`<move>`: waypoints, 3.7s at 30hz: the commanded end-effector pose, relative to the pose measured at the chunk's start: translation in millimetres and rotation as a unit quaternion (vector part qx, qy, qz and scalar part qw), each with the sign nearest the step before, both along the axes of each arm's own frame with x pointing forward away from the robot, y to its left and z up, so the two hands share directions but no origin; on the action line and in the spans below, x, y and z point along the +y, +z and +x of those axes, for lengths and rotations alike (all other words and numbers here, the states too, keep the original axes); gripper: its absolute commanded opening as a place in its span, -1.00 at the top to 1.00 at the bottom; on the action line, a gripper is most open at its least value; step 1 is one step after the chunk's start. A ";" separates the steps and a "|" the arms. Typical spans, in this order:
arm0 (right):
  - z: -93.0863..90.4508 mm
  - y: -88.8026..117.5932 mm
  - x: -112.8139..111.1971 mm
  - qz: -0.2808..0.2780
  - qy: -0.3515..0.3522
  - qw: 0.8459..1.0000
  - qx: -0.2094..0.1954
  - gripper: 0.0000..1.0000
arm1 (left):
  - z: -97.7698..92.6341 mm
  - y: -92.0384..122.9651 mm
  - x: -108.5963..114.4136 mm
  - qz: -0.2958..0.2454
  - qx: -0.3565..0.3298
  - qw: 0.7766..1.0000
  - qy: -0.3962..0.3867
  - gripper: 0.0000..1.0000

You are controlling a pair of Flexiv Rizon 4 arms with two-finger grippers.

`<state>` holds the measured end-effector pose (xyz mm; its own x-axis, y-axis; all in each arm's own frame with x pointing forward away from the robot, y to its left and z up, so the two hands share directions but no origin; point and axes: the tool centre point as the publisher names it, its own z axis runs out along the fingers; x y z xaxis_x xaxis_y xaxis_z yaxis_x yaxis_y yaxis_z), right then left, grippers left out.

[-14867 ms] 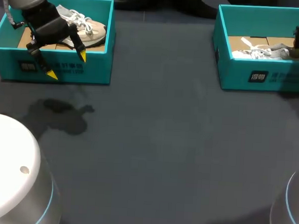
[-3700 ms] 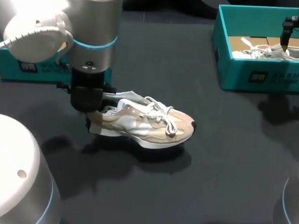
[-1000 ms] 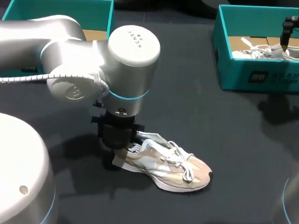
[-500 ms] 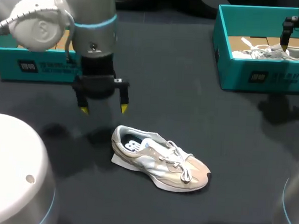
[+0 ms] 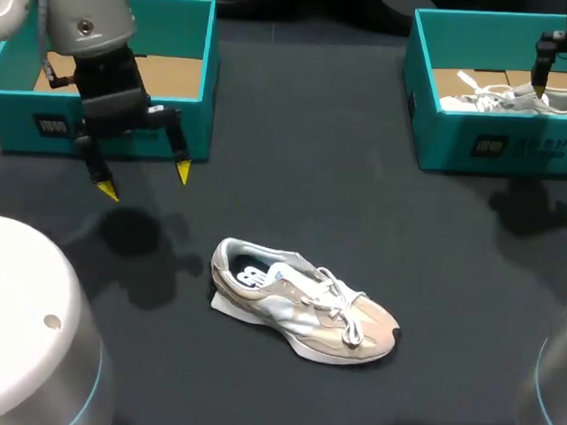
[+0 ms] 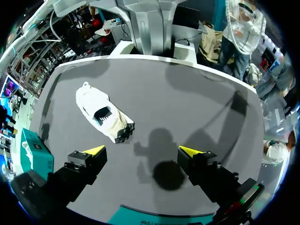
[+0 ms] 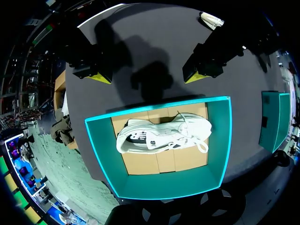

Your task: Take the shoe out of the shoebox, open the shoe tongue, remove and reinsert the insole, then place the shoe into the shoebox

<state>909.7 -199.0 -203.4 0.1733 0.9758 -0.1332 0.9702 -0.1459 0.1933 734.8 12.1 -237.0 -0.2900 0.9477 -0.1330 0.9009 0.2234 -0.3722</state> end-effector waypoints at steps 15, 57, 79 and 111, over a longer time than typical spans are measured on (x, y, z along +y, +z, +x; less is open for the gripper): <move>-0.4 -0.3 0.0 0.000 0.000 1.000 0.000 -1.00 | -10.4 -3.1 12.0 -0.070 0.027 0.993 0.086 -1.00; -0.4 -0.3 0.0 0.000 0.000 1.000 0.000 -1.00 | -33.9 -56.9 16.3 -0.110 0.156 0.929 0.318 -1.00; -0.4 -0.3 0.0 0.000 0.000 1.000 0.000 -1.00 | -42.3 -104.9 25.8 -0.175 0.320 0.850 0.381 -1.00; -0.4 -0.3 0.0 0.000 0.000 1.000 0.000 -1.00 | -50.8 -144.4 36.7 -0.304 0.349 0.733 0.499 -1.00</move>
